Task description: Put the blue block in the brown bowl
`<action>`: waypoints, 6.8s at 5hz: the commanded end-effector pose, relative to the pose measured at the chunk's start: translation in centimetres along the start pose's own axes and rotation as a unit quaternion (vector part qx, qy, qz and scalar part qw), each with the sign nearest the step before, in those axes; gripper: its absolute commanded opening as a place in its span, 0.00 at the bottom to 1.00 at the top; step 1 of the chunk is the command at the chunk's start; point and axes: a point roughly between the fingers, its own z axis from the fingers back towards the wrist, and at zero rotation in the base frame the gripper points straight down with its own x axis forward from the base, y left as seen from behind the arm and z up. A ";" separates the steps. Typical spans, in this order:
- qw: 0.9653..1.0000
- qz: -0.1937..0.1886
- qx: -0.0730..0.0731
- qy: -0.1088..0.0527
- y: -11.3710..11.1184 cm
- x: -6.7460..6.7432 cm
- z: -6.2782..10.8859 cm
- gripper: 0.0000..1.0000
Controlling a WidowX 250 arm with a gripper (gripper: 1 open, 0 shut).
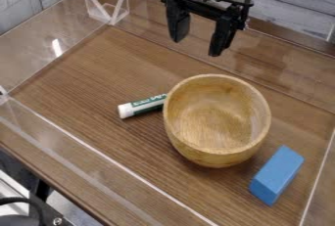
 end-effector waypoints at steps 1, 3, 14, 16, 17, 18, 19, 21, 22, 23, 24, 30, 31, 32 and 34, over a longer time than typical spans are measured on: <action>1.000 0.000 -0.002 0.005 -0.9 -0.5 -0.4 1.00; 1.000 -0.019 -0.007 -0.011 -6.3 -2.8 0.2 1.00; 0.994 -0.073 -0.006 -0.077 -14.8 -4.0 -4.3 1.00; 0.993 -0.075 0.004 -0.087 -14.9 -3.8 -4.7 1.00; 0.993 -0.077 0.011 -0.092 -14.9 -3.7 -4.8 1.00; 0.992 -0.080 0.017 -0.098 -14.9 -3.7 -4.9 1.00; 0.991 -0.083 0.022 -0.104 -14.9 -3.7 -4.9 1.00; 0.989 -0.086 0.026 -0.114 -14.9 -3.5 -5.9 1.00; 0.989 -0.085 0.023 -0.119 -15.0 -3.4 -7.0 1.00; 0.989 -0.082 0.020 -0.124 -15.0 -3.2 -8.0 1.00; 0.989 -0.081 0.018 -0.125 -15.0 -3.1 -8.9 1.00; 0.983 -0.132 0.062 -0.114 -14.3 -2.4 -4.4 0.00; 0.974 -0.157 0.090 -0.135 -13.6 -2.1 -1.0 0.00; 0.967 -0.171 0.111 -0.150 -11.8 -1.8 1.3 0.00; 0.961 -0.181 0.116 -0.176 -10.1 -1.2 1.6 0.00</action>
